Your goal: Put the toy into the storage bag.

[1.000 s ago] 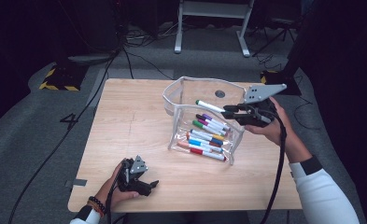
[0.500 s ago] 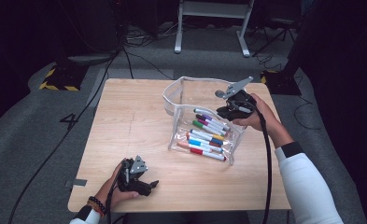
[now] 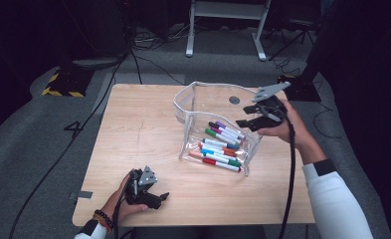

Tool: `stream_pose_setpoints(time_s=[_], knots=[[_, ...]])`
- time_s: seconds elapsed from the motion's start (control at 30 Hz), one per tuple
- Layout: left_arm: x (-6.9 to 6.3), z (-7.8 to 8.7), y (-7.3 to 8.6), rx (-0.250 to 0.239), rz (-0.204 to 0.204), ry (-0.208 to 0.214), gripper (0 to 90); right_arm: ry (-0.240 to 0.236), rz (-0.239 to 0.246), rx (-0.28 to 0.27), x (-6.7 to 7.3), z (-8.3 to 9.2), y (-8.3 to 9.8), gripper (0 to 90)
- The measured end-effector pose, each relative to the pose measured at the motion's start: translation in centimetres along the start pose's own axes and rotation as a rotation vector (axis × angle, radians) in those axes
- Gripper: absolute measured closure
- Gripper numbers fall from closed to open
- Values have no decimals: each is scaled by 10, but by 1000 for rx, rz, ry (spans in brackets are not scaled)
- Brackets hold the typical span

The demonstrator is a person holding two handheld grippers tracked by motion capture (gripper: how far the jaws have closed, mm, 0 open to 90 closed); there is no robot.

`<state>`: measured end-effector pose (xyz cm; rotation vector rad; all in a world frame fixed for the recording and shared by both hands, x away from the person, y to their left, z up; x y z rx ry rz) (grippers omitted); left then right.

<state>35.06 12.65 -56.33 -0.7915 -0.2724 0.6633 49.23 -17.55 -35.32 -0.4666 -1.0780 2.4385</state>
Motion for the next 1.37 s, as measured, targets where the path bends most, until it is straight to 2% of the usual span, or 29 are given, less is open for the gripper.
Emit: stream_pose_setpoints(time_s=[0.03,0.07,0.1,0.13,0.17,0.2,0.23,0.3,0.33,0.43,0.53,0.6,0.7,0.77,0.8,0.9,1.0,1.17,1.37], knots=[[0,0,0,0,0,0,98,26,2,-21,-1,8,2,369],[0,0,0,0,0,0,98,76,12,-37,-3,20,6,334],[0,0,0,0,0,-1,98,82,9,-72,-2,32,10,331],[0,0,0,0,0,0,98,64,-6,-113,1,43,15,325],[0,0,0,0,0,0,98,83,-14,-131,3,53,22,302],[0,0,0,0,0,0,98,105,-7,-143,5,61,31,295],[0,0,0,0,0,0,98,107,-5,-158,9,69,43,290],[0,0,0,0,0,0,98,148,6,-153,13,75,62,274],[0,0,0,0,0,0,98,148,9,-156,17,77,73,273],[0,0,0,0,0,0,98,155,-8,-133,26,71,111,265],[0,0,0,0,0,0,98,161,-46,-72,31,52,153,258],[0,0,0,0,0,0,98,123,-87,-43,35,38,177,257],[0,0,0,0,0,0,98,93,-147,-21,39,18,209,257],[0,0,0,0,0,0,98,106,-152,5,39,10,223,257],[0,0,0,0,0,0,98,104,-175,4,38,6,230,257],[0,0,0,0,0,0,98,97,-226,-15,37,2,239,242],[0,0,0,0,0,0,98,123,-247,-15,34,-3,246,234],[0,0,0,0,0,1,98,142,-249,6,35,-10,253,220],[0,0,0,0,-1,2,97,146,-273,-20,35,-12,254,200]])
Point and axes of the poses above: each handheld gripper's, and its own axes: z roughly backward along the jaws, y roughly out of its underside, x roughly to its left, the point moved 8 cm from there along -z, roughly forward along the jaws, and after that the axes turned 4 degrees about -x, right-handed, at the moved point
